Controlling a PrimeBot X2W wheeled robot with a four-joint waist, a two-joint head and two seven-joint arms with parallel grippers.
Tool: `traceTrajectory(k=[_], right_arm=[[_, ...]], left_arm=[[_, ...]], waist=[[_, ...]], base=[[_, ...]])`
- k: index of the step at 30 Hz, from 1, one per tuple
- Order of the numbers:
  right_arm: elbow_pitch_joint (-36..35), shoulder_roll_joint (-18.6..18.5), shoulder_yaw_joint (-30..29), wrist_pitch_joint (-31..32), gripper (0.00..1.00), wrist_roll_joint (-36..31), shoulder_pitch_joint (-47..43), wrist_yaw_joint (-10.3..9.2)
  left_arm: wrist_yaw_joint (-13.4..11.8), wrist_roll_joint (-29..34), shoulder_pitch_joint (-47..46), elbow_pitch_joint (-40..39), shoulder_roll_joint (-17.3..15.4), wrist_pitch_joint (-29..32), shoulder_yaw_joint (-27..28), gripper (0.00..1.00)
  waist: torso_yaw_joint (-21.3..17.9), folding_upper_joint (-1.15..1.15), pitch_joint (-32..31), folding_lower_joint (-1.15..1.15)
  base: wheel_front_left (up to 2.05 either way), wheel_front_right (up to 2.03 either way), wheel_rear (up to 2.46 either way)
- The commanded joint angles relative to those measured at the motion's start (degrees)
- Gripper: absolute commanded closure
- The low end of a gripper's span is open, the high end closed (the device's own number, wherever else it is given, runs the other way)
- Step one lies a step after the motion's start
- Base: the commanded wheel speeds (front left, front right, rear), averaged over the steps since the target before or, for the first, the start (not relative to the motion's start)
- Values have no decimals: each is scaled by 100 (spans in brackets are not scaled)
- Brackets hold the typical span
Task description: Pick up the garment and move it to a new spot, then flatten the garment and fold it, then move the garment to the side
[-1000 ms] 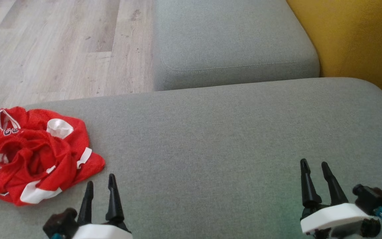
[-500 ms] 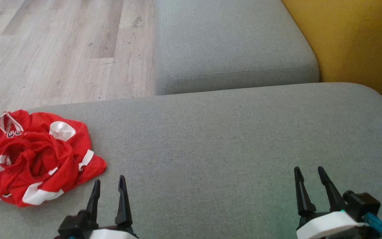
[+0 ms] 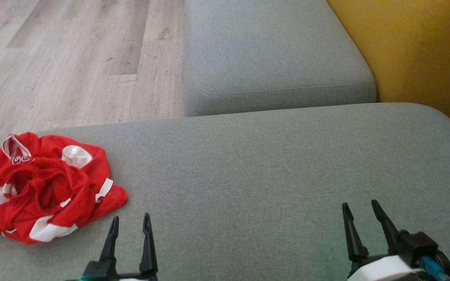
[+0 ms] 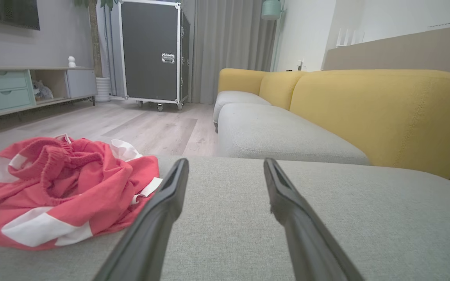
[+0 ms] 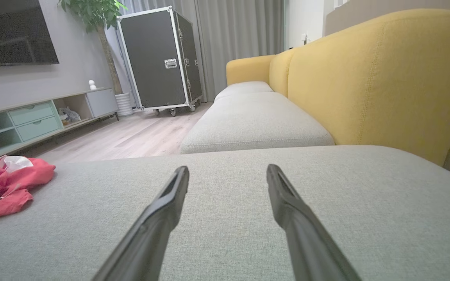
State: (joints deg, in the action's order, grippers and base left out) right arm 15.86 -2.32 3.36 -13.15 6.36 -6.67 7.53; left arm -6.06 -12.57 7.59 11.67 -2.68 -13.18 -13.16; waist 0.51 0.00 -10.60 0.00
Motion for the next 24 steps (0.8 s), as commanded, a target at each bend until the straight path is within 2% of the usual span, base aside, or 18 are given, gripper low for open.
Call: traceTrajectory(k=[1,7,19,24], right_arm=[[-167,-54,146,-98,0,-179,162,-4],[-144,-56,179,-185,0,-551,116,-4],[-57,-56,158,-185,0,-518,95,-4],[-16,-56,144,-185,0,-480,4,-4]], left_arm=[[-38,179,-187,-162,-19,-94,106,0],[-82,396,-167,-105,-20,-182,69,0],[-66,321,-172,-58,-20,-182,76,0],[-4,405,-205,-7,-20,-182,36,0]], waist=[[2,0,-6,0],[16,0,-38,0],[48,0,-60,0],[266,0,-79,0]], base=[[0,0,0],[0,0,0],[0,0,0],[0,0,0]])
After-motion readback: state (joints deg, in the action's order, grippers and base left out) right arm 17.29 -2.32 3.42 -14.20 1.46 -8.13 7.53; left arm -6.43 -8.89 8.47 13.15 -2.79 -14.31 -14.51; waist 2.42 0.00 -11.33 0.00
